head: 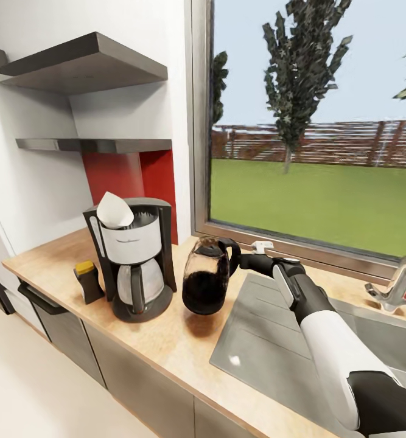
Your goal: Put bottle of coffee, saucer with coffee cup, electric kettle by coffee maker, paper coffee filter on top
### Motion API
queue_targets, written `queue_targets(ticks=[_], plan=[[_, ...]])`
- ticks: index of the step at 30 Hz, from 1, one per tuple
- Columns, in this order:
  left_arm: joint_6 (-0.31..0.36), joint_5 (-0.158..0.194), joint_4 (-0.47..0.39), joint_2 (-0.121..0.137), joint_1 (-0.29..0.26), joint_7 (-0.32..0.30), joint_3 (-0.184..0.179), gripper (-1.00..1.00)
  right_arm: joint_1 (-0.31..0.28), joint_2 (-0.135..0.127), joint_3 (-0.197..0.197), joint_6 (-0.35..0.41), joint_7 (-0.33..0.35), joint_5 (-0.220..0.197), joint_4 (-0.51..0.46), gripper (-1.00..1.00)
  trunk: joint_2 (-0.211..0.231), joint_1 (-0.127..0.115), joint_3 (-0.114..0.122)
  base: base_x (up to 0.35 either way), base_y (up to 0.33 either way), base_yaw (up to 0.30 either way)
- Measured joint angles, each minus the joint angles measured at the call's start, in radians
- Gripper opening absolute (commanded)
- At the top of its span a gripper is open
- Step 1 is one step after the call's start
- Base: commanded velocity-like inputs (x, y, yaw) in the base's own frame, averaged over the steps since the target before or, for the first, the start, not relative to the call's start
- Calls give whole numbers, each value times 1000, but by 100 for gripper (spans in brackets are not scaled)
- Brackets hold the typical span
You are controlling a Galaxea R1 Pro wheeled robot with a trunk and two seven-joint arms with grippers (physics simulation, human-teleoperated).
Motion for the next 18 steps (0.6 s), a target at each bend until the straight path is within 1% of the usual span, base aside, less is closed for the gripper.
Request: queue_targets(ticks=[5, 11, 18], plan=[[0, 0, 0, 1, 0, 0, 0, 100, 0, 0, 0, -2, -2, 1, 6, -100, 0, 0, 0, 3, 0, 0], [0, 0, 0, 1, 0, 0, 0, 100, 0, 0, 0, 0, -1, 0, 4, -100, 0, 0, 0, 73, 0, 0], [0, 0, -1, 0, 0, 1, 0, 100, 0, 0, 0, 0, -1, 0, 2, -100, 0, 0, 0, 5, 0, 0]])
